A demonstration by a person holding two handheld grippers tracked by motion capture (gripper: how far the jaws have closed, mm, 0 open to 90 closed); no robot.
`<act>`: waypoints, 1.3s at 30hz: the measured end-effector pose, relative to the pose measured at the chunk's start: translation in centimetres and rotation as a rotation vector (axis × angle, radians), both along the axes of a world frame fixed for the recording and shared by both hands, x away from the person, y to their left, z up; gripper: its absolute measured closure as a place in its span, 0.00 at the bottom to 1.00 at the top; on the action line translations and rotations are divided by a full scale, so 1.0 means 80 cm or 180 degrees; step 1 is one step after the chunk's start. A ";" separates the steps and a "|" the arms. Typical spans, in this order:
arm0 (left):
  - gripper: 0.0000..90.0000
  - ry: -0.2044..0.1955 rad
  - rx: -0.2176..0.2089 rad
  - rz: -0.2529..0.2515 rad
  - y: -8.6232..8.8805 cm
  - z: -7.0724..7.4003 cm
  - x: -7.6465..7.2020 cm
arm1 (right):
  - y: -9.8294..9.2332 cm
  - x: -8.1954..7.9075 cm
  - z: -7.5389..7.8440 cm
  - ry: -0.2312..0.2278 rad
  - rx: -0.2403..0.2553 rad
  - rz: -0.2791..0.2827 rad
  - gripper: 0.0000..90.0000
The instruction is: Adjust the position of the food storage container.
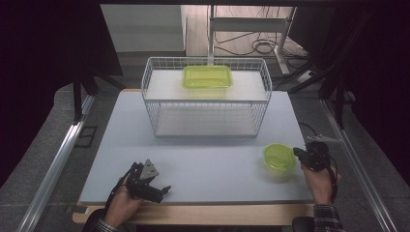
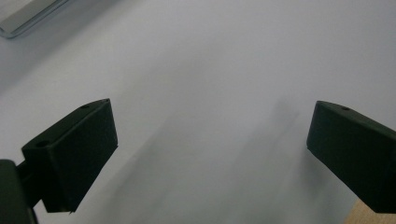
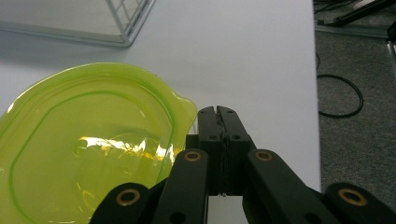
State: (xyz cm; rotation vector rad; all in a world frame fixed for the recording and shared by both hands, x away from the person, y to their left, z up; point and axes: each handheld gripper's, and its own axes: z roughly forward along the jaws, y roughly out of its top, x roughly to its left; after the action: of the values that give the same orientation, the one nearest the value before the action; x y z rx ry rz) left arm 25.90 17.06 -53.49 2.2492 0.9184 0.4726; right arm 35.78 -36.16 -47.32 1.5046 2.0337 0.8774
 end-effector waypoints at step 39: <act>0.02 0.0003 0.0058 -0.0028 -0.003 -0.001 0.000 | 0.068 -0.019 -0.024 0.0532 0.0466 0.0701 0.98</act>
State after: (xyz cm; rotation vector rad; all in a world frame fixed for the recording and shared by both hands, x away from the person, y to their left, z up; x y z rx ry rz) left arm 25.88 16.80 -53.59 2.2692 0.9079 0.4778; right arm 34.23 -30.72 -49.24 1.4933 2.3359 1.0361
